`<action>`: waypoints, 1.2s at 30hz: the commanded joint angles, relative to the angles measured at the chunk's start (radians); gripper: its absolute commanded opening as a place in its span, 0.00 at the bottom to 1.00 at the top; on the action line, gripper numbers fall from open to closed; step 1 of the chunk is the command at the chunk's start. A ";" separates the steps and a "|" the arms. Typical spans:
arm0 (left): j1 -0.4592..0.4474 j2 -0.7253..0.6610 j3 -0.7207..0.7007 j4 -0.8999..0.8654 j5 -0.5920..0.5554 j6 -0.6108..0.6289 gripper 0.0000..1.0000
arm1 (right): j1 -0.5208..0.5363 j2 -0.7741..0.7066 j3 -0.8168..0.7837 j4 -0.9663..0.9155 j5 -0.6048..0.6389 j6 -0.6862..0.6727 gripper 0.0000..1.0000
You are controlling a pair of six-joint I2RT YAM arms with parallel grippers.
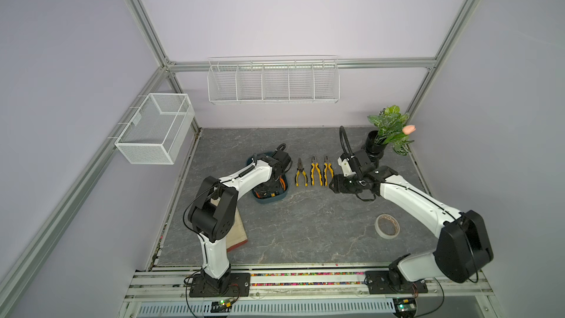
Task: Take the pliers out of the storage box
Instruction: Pick up the pliers from the storage box.
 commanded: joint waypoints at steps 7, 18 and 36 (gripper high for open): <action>0.002 -0.029 -0.038 0.012 -0.025 -0.002 0.00 | 0.005 0.015 0.002 0.034 -0.021 0.027 0.56; 0.002 -0.401 -0.153 0.145 0.022 0.092 0.00 | 0.065 0.075 0.149 -0.051 0.072 -0.017 0.54; -0.177 -0.601 -0.389 0.441 -0.047 0.273 0.00 | 0.099 0.397 0.775 -0.340 -0.001 0.022 0.56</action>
